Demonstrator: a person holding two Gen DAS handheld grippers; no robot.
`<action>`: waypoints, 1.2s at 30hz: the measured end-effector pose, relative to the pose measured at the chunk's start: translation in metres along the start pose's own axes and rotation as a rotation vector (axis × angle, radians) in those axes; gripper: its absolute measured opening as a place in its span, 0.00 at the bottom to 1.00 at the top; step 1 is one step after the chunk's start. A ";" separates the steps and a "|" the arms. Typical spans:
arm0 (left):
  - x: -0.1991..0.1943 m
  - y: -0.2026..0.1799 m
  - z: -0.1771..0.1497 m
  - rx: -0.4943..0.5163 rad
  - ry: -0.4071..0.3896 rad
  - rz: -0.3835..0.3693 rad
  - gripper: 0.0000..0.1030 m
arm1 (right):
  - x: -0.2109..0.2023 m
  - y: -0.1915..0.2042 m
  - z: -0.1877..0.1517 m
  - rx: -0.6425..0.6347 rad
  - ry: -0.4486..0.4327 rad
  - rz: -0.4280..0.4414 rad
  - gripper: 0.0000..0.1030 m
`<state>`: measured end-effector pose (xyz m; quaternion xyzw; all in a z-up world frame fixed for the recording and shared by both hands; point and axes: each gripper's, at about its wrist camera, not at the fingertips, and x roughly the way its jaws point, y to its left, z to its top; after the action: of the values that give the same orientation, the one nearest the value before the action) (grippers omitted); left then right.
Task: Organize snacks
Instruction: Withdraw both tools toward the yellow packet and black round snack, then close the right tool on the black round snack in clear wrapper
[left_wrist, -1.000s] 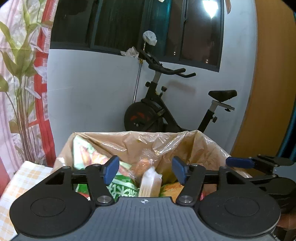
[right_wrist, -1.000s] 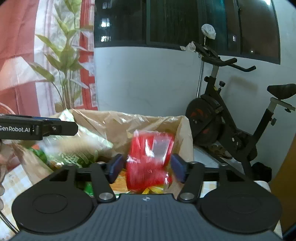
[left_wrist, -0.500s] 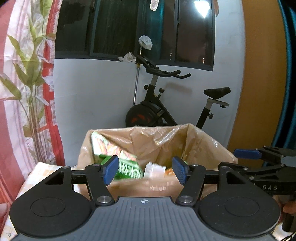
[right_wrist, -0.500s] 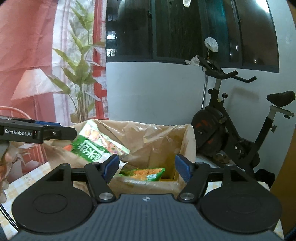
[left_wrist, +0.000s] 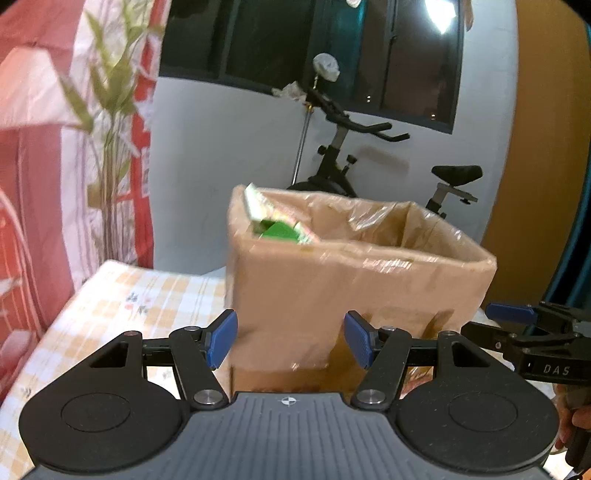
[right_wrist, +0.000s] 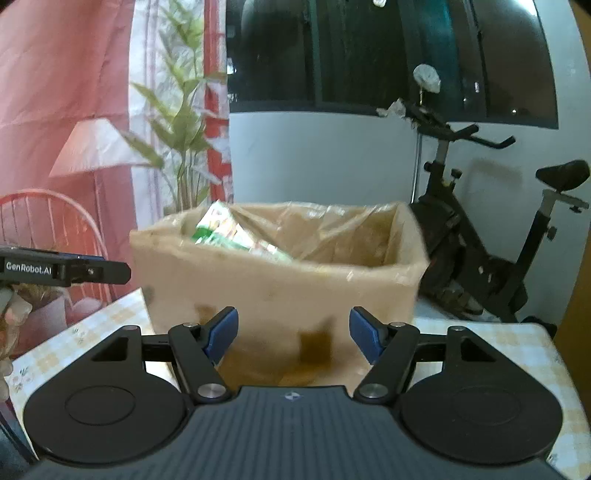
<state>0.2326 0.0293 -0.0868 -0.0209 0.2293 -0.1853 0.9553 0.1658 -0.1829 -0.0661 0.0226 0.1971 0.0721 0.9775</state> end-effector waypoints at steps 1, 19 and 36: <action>0.001 0.003 -0.004 -0.002 0.006 0.003 0.64 | 0.002 0.002 -0.004 -0.001 0.009 0.002 0.68; 0.028 0.031 -0.063 0.004 0.154 0.038 0.64 | 0.043 0.000 -0.072 0.007 0.219 0.011 0.67; 0.043 0.032 -0.079 -0.024 0.191 0.036 0.64 | 0.108 0.016 -0.083 0.081 0.320 0.042 0.75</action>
<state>0.2442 0.0474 -0.1796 -0.0105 0.3221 -0.1663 0.9319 0.2296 -0.1493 -0.1824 0.0543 0.3524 0.0875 0.9302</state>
